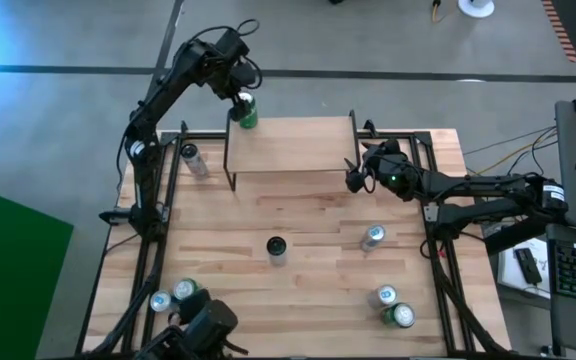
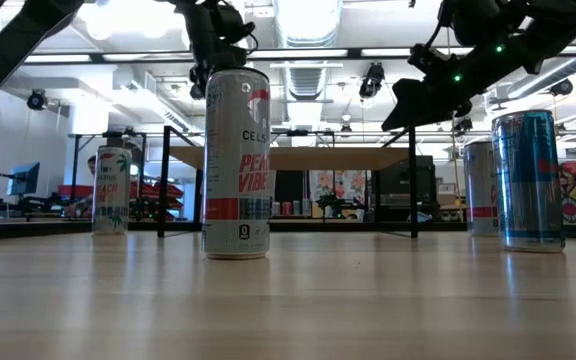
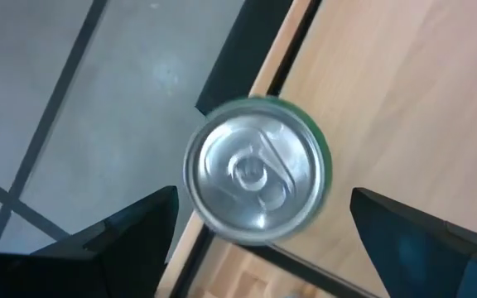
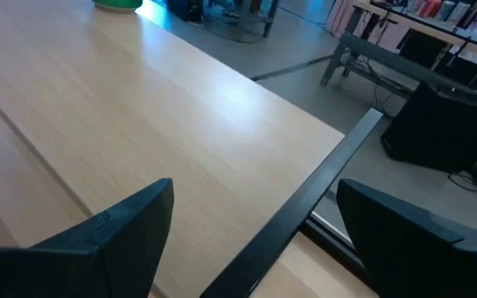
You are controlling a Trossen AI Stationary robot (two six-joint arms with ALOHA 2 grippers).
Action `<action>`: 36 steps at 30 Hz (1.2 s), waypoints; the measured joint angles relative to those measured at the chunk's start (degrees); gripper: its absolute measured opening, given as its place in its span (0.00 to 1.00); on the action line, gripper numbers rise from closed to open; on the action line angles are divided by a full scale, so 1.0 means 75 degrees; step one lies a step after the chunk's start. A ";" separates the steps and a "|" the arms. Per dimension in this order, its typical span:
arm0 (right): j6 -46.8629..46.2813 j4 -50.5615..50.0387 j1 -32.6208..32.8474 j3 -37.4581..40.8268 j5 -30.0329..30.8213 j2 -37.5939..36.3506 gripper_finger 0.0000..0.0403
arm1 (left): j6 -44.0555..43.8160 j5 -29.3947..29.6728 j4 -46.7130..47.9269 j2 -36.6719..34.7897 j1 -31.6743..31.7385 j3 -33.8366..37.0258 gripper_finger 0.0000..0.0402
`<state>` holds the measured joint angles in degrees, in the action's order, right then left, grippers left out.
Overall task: Place canned beverage on shelf
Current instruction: Put the left green soda can on the shelf aligned with other green soda cans
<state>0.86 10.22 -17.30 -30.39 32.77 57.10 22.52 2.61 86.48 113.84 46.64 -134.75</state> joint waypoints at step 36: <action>0.0633 -0.0193 0.0006 0.0000 -0.1280 -0.0193 0.82 | -0.4654 0.3210 0.0347 -0.2596 -0.4704 0.2065 0.85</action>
<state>5.61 8.77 -17.26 -30.39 23.18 55.66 -12.39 26.68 89.08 94.37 11.36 -119.26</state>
